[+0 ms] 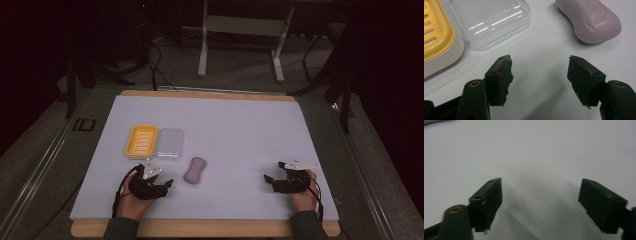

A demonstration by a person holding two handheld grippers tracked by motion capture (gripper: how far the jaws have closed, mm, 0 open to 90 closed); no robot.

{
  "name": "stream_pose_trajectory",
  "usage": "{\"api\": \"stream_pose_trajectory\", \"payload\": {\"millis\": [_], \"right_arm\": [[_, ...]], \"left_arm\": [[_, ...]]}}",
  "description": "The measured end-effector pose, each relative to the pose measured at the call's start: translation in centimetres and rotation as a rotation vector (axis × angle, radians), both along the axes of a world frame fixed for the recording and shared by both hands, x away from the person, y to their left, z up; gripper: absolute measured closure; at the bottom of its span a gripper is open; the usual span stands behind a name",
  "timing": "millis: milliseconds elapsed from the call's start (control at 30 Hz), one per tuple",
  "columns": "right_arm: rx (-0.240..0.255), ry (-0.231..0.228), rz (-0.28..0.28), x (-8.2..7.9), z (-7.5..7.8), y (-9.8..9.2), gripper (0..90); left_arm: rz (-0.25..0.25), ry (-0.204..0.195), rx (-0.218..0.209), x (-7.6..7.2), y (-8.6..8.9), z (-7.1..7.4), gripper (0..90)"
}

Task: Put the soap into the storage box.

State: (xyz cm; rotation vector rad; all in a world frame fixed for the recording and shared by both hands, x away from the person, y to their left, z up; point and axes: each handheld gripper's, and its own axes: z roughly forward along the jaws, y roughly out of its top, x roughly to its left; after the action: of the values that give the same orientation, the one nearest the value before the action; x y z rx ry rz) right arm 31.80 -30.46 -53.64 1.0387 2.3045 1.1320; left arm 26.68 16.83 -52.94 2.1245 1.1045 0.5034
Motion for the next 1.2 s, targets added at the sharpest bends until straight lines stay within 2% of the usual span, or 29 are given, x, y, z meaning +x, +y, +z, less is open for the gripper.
{"api": "stream_pose_trajectory", "payload": {"millis": [133,233,333,467,500,633,867,1200], "right_arm": [[0.009,-0.026,0.012,-0.2,0.0,-0.1,23.8],[0.005,-0.029,0.011,-0.3,0.0,-0.1,26.0],[-0.006,-0.042,0.014,-0.5,0.0,0.1,26.0],[-0.023,-0.052,0.019,-0.6,0.0,0.3,26.0],[-0.025,-0.055,0.018,-0.6,0.0,0.3,25.9],[-0.027,-0.059,0.013,-0.6,0.0,0.3,25.9],[-0.018,-0.063,0.005,-0.7,0.0,0.2,25.9],[-0.014,-0.063,0.004,-0.7,0.0,0.1,25.9]], "left_arm": [[-0.005,0.015,-0.005,0.0,-0.1,0.1,36.5],[-0.022,0.031,0.035,0.1,-0.6,0.2,36.5],[-0.037,0.038,0.043,0.3,-0.6,0.3,36.5],[-0.035,0.048,0.039,0.4,-0.7,0.3,36.4],[-0.040,0.061,0.029,0.6,-0.7,0.4,36.4],[-0.041,0.078,0.038,0.9,-0.8,0.6,36.4],[-0.052,0.075,0.053,1.1,-1.1,2.5,36.4],[-0.076,0.093,0.072,1.8,-2.2,3.6,36.1]]}}
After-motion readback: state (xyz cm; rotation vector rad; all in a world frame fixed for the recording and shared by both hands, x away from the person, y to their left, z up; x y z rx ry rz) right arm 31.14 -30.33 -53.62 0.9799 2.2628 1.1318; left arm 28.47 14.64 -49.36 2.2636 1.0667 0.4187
